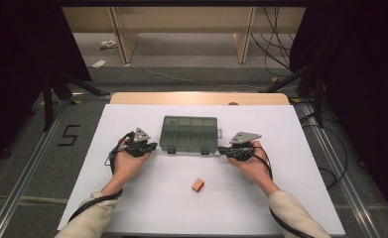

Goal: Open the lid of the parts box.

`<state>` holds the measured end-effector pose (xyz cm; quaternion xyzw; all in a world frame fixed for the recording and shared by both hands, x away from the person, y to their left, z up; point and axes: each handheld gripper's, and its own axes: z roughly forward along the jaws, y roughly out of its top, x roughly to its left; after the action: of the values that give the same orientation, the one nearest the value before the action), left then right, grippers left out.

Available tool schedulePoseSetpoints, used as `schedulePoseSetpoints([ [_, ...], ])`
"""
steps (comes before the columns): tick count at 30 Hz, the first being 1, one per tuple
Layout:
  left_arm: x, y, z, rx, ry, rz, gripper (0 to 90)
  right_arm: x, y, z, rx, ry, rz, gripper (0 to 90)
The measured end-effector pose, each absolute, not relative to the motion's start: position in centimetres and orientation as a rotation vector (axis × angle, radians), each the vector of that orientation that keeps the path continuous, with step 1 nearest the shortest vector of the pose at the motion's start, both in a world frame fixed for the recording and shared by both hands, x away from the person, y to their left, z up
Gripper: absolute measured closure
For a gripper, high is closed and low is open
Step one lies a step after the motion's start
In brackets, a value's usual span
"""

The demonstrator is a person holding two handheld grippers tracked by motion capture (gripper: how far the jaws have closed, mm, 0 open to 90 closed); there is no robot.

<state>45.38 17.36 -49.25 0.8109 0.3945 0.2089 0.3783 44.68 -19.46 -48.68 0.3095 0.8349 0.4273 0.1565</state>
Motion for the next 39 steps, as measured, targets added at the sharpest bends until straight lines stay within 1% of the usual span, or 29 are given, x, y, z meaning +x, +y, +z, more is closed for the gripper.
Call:
schedulePoseSetpoints([
  [8,45.3,16.9,-49.2,2.068,1.001,0.528,90.0,44.7,-19.4,-48.6,0.872,2.376,1.242,90.0],
  [19,45.0,16.7,-48.1,2.026,0.971,0.555,90.0,44.4,-19.3,-47.5,0.861,2.340,1.283,90.0],
  [39,45.6,16.1,-46.2,1.951,0.935,0.573,90.0,44.8,-18.8,-45.9,0.857,2.256,1.323,90.0],
])
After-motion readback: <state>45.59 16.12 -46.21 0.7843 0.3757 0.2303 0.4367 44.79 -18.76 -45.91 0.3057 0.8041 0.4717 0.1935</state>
